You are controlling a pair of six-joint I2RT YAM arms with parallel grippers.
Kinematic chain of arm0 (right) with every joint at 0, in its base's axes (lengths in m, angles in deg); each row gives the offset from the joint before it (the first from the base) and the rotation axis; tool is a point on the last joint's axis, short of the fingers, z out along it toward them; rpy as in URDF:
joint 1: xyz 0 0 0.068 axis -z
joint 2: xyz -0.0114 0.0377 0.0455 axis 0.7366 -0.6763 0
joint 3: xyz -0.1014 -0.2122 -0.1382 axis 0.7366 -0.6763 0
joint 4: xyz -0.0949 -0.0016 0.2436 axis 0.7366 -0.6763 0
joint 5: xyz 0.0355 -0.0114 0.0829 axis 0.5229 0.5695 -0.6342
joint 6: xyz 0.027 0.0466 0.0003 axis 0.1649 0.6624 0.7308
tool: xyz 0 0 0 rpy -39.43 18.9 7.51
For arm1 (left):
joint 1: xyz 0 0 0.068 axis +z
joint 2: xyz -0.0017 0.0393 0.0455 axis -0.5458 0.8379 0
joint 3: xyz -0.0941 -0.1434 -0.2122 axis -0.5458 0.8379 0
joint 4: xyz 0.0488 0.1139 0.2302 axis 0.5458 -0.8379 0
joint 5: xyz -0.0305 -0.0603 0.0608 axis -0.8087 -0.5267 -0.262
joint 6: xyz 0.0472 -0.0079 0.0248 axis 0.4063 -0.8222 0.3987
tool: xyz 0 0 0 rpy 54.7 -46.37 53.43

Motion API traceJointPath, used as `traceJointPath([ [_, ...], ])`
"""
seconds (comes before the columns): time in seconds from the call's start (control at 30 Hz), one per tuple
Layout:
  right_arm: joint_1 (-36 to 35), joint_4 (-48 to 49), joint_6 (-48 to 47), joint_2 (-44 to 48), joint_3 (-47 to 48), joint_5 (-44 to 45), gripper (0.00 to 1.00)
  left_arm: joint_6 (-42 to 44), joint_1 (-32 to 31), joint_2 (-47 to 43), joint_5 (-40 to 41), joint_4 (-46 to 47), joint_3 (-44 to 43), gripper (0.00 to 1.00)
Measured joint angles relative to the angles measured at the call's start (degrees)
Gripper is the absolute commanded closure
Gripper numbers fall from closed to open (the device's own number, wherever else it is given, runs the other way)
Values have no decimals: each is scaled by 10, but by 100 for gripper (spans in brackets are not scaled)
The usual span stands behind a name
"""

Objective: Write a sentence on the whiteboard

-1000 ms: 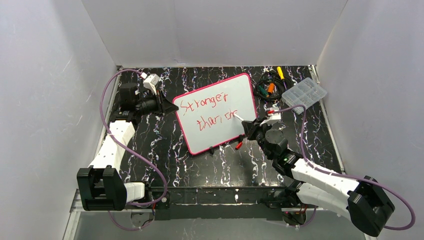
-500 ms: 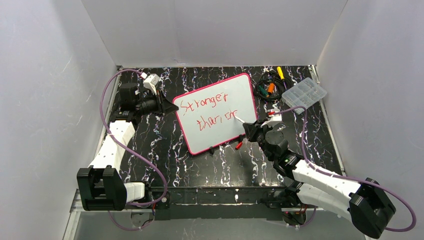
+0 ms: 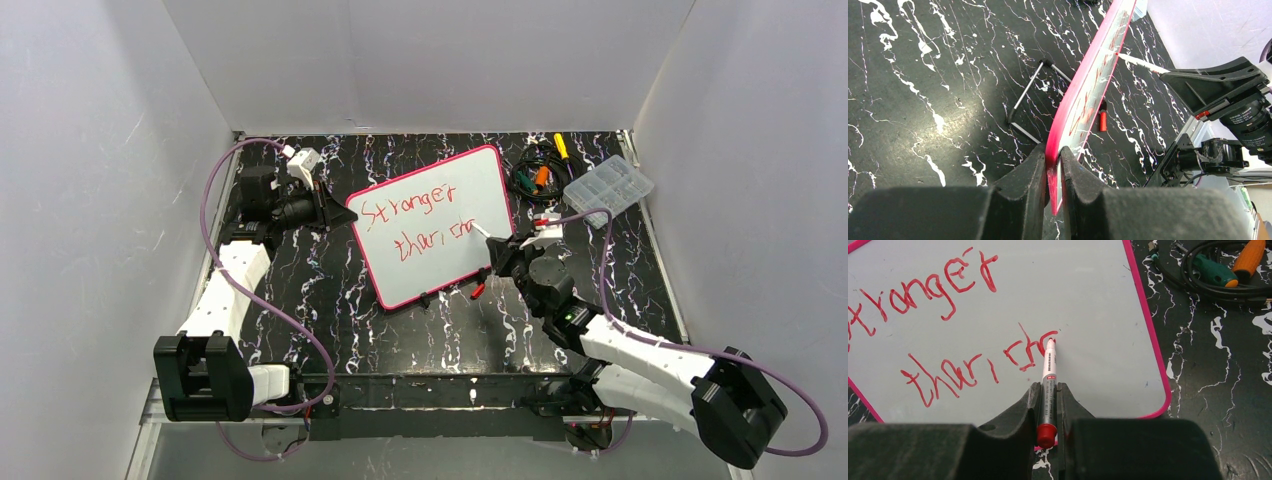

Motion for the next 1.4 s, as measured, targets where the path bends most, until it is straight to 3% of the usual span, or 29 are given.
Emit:
traceJointPath([
  [1.4,0,-41,18,22,-12,8,99,0,0,0,0,0,0,100],
])
